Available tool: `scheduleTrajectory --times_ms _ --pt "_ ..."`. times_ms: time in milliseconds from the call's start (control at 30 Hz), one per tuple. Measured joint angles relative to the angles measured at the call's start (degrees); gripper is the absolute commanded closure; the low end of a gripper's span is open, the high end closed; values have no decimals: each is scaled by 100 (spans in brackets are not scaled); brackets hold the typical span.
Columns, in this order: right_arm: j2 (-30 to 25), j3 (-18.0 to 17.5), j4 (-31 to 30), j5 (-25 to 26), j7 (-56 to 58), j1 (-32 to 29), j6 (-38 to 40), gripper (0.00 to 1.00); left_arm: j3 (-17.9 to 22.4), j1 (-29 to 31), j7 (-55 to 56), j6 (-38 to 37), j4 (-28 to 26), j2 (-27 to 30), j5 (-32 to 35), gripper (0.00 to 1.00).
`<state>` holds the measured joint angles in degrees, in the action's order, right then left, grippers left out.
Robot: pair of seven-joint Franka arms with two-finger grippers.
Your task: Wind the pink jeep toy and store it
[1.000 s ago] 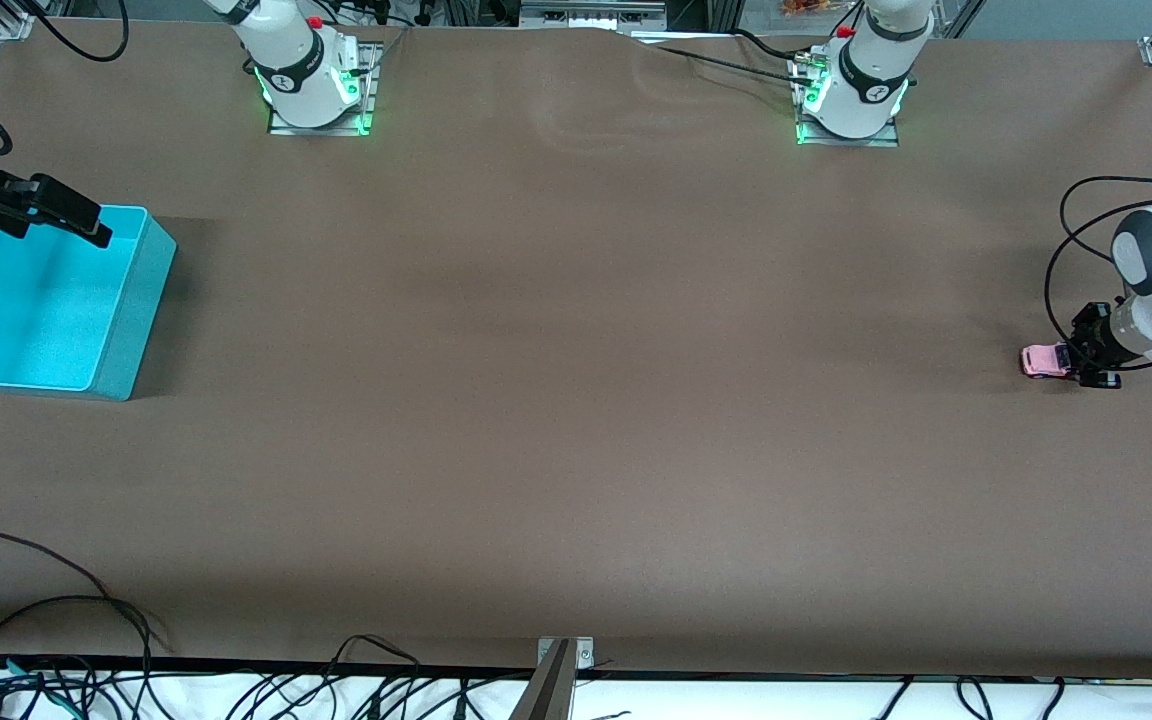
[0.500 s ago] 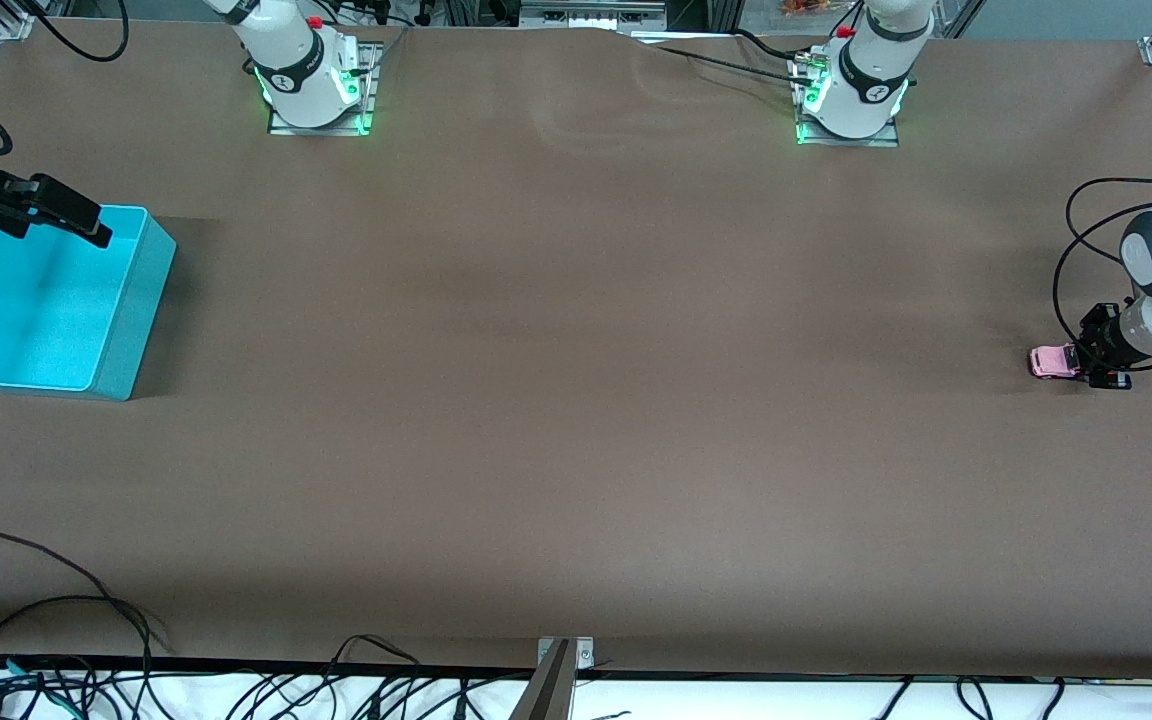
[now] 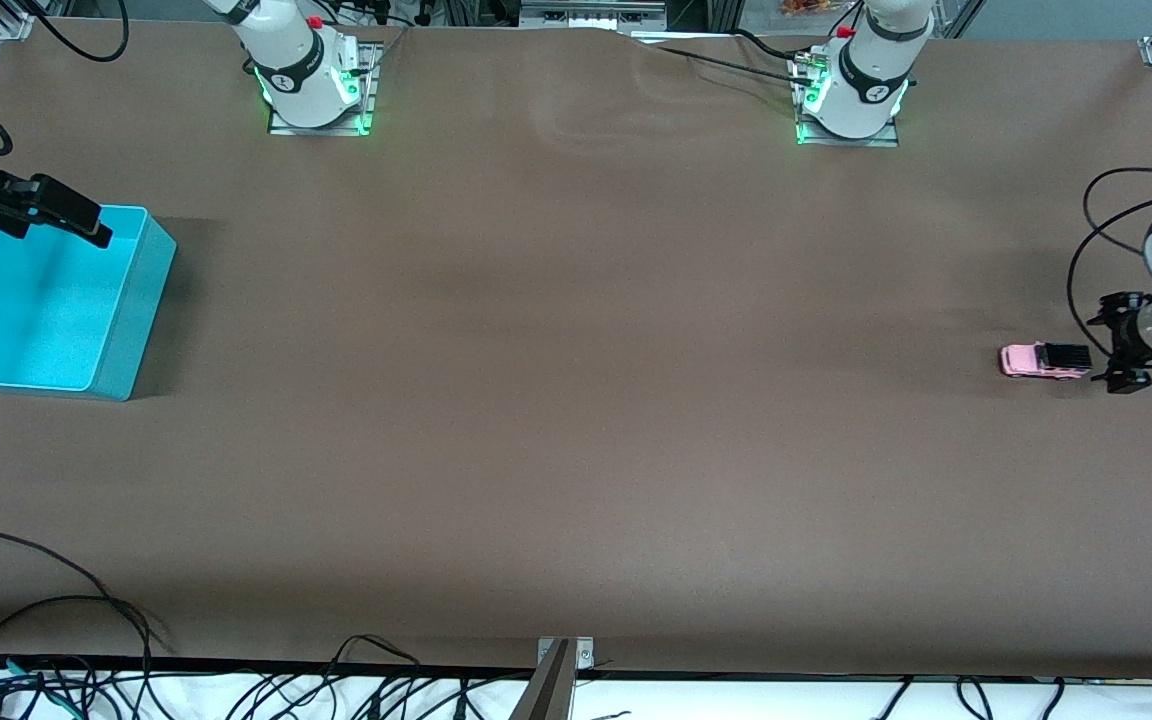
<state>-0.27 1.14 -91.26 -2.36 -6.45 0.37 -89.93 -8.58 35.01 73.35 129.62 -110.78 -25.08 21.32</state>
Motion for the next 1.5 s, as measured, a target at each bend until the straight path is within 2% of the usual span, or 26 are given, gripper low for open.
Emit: scheduleTrajectory --times_ms 233,433,667,800,1000,1067,1133,1333,1500 --pt "0 0 0 0 0 0 0 0 -209 -223 -1168 -1044 3 912 0 0" --pt "0 0 0 0 0 0 0 0 -244 -970 -1888 -1420 4 1401 -1 0" --pt "0 0 0 0 0 0 -2 0 -259 -1589 -2524 -1433 131 1628 -32 0" --pt "1 1 0 0 0 0 -5 0 -195 -1804 -3037 -1516 296 1716 -460 0" --pt "1 1 0 0 0 0 -5 0 240 -2296 -4258 -1842 655 1824 -1109 0" --pt "1 1 0 0 0 0 -6 0 413 -2474 -4647 -1992 776 1863 -1306 8" --pt "1 1 0 0 0 0 -6 0 524 -2599 -4959 -2154 903 1904 -1475 8" --pt "1 2 0 0 0 -1 -8 0 596 -2787 -5630 -2518 1239 1973 -1989 0" --pt "1 17 0 0 0 -3 -9 0 600 -2988 -6017 -2553 1303 1973 -2081 0"
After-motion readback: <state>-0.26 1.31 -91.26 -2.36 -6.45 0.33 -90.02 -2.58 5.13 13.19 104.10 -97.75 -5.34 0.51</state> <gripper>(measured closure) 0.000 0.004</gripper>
